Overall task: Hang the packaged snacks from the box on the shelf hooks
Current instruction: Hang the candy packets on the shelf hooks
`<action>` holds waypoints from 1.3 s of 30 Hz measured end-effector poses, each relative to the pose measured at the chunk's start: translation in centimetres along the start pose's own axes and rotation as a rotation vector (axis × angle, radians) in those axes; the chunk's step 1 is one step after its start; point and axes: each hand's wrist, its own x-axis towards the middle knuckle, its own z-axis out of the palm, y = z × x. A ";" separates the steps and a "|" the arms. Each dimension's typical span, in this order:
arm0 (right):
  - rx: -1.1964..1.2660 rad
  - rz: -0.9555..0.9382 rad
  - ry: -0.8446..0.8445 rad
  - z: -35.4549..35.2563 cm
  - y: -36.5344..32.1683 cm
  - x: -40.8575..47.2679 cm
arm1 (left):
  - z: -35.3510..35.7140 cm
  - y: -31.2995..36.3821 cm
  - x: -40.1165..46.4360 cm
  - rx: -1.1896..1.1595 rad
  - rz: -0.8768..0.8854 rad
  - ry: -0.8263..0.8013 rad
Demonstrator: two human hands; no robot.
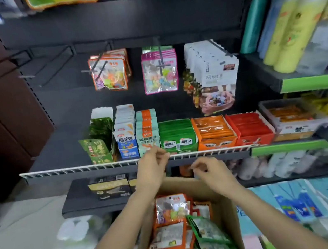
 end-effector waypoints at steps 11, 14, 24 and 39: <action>-0.189 0.198 -0.511 6.4 7.2 -8.1 | 6.4 -8.0 -10.0 0.321 -0.036 -0.672; -0.280 0.140 -0.450 7.1 7.5 -7.3 | 7.2 -8.8 -10.3 0.332 -0.048 -0.776; -0.401 -0.005 -0.266 6.9 9.0 -5.2 | 6.4 -8.9 -10.2 0.342 0.102 -0.875; -0.095 0.121 -0.418 6.2 10.4 -1.6 | 7.0 -8.6 -7.8 0.052 -0.117 -0.276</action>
